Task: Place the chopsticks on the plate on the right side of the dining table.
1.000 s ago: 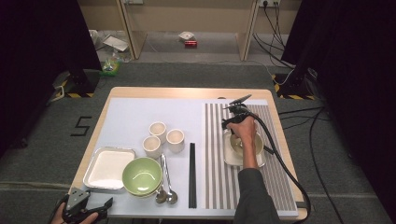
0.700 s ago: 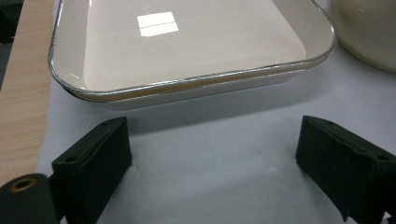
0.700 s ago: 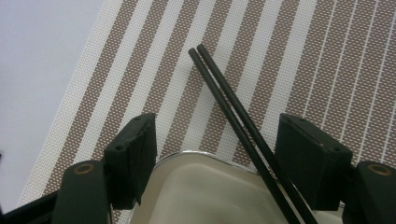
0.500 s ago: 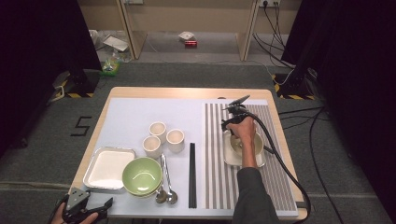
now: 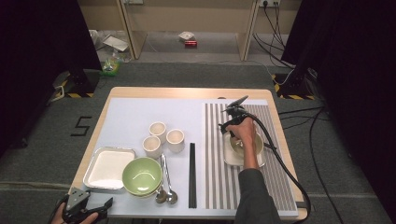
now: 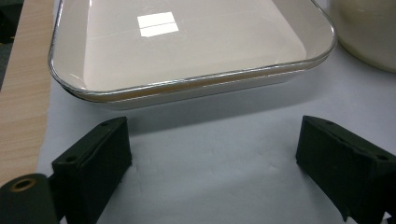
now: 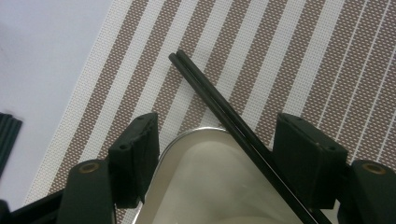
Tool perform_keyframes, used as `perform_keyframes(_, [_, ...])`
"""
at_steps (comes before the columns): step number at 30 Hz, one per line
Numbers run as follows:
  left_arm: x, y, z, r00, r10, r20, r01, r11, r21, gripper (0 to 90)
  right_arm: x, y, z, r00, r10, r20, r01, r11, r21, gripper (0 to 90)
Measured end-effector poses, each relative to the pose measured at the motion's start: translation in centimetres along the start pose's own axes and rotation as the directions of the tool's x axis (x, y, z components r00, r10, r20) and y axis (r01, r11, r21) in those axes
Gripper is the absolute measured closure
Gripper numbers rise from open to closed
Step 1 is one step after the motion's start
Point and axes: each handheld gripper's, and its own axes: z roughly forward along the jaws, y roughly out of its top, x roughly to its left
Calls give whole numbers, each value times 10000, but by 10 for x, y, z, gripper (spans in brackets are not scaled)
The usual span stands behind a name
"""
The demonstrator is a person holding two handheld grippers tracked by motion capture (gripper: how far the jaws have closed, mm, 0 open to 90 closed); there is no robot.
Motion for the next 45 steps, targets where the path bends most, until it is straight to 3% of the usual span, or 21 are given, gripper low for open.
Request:
perform_keyframes(7, [0,0,0,10000,4,31,-4,10000,50,89,4,4,-3,9994,342,-71,-344,9990,-293,340])
perform_keyframes(12, [0,0,0,10000,2,34,-2,10000,53,88,6,6,1,9990,439,4,-439,9989,-185,326])
perform_keyframes(31, [0,0,0,10000,1,37,-1,10000,59,88,18,0,5,9987,-461,-216,468,9983,342,339])
perform_keyframes(45, [0,0,0,10000,0,39,0,10000,62,87,20,0,2,9986,-384,-352,388,9992,108,335])
